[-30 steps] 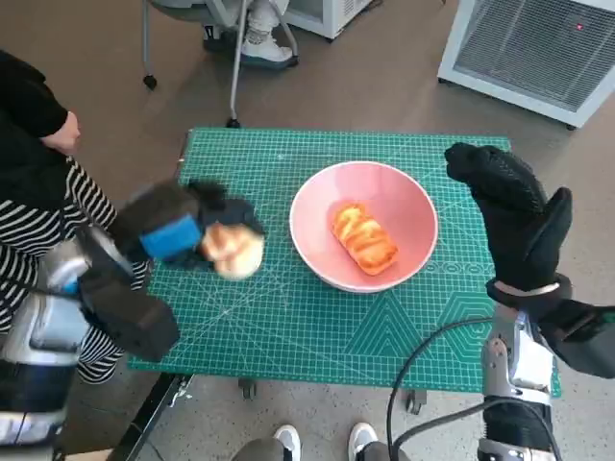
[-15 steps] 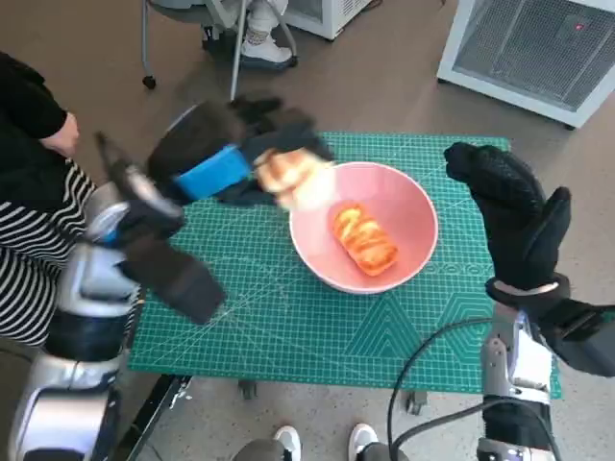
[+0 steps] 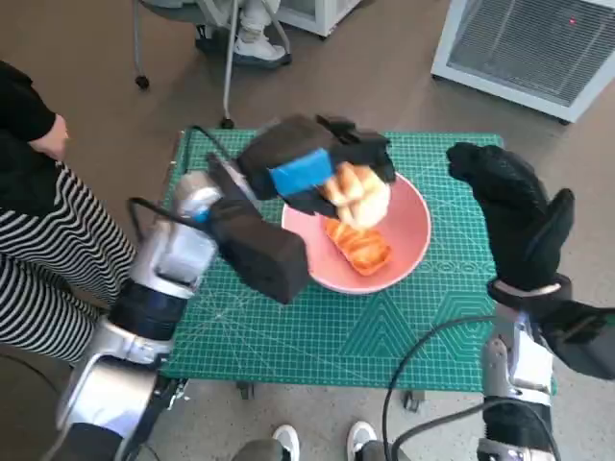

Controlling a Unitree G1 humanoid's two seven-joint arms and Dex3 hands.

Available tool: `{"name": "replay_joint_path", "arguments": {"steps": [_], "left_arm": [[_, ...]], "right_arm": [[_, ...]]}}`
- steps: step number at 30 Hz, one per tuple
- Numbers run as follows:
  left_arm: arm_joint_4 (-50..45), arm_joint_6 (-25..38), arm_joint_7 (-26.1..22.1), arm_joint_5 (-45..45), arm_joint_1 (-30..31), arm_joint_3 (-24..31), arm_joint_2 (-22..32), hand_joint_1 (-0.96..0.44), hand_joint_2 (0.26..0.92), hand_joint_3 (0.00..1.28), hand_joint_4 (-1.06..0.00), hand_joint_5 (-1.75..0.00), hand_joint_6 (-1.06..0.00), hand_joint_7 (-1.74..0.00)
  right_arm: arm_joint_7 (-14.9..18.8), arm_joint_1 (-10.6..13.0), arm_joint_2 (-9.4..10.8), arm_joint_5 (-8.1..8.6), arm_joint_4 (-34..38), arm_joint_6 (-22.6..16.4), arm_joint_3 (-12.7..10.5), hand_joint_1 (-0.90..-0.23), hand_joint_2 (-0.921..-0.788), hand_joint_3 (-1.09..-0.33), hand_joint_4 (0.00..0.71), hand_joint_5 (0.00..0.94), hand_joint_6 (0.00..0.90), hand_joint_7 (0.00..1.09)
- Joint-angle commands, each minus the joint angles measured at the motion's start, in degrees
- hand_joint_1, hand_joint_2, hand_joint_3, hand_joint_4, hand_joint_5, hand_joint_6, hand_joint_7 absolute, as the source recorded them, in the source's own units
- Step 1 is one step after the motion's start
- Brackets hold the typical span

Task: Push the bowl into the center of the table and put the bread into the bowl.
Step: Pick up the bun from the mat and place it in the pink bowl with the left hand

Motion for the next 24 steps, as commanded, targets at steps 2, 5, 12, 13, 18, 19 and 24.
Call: {"name": "replay_joint_path", "arguments": {"steps": [2, 5, 12, 13, 18, 19, 24], "left_arm": [[3.9, 4.7, -3.4, 3.9, -3.1, -3.8, -1.0, -0.06, 0.835, 0.12, -0.5, -0.58, -0.41, -0.79], [4.4, 8.9, -6.7, 6.6, -3.9, -5.9, -0.5, -0.09, 0.815, 0.05, -0.44, -0.2, -0.4, -0.42], [6.0, 16.5, -14.6, 8.1, -5.5, -8.2, -1.0, -0.13, 0.788, 0.01, -0.26, -0.01, -0.33, -0.09], [6.2, 16.4, -15.0, 7.8, -5.5, -8.1, -1.0, -0.13, 0.786, 0.0, -0.25, -0.01, -0.32, -0.07], [8.5, 13.5, -14.2, 5.9, -4.6, -7.1, -1.1, -0.15, 0.771, 0.0, -0.17, 0.0, -0.28, -0.03], [8.9, 12.5, -13.6, 5.6, -4.4, -7.0, -1.0, -0.16, 0.768, 0.0, -0.15, 0.0, -0.27, -0.02], [9.8, 10.0, -11.8, 4.9, -3.7, -6.2, -0.7, -0.16, 0.756, 0.0, -0.11, 0.0, -0.25, -0.01]], "right_arm": [[-1.1, 1.9, 0.1, -0.43, -0.8, 0.5, -0.2, -0.755, -0.921, -0.873, 0.103, 0.002, 0.032, 0.47], [-1.3, 2.1, 0.2, -0.58, -1.0, 0.4, -0.2, -0.755, -0.921, -0.874, 0.106, 0.003, 0.032, 0.47], [-1.9, 2.1, 0.4, -0.78, -0.9, 0.3, -0.1, -0.754, -0.921, -0.874, 0.112, 0.006, 0.032, 0.47], [-1.9, 2.1, 0.5, -0.81, -0.8, 0.2, 0.0, -0.754, -0.921, -0.873, 0.113, 0.006, 0.032, 0.47], [-1.9, 2.0, 0.9, -0.74, -0.2, -0.1, 0.1, -0.754, -0.921, -0.873, 0.116, 0.007, 0.033, 0.47], [-1.9, 1.9, 0.9, -0.72, -0.1, -0.2, 0.2, -0.754, -0.921, -0.873, 0.116, 0.007, 0.033, 0.47], [-1.9, 1.6, 1.1, -0.69, 0.3, 0.0, 0.4, -0.754, -0.921, -0.872, 0.118, 0.007, 0.034, 0.47]]}}
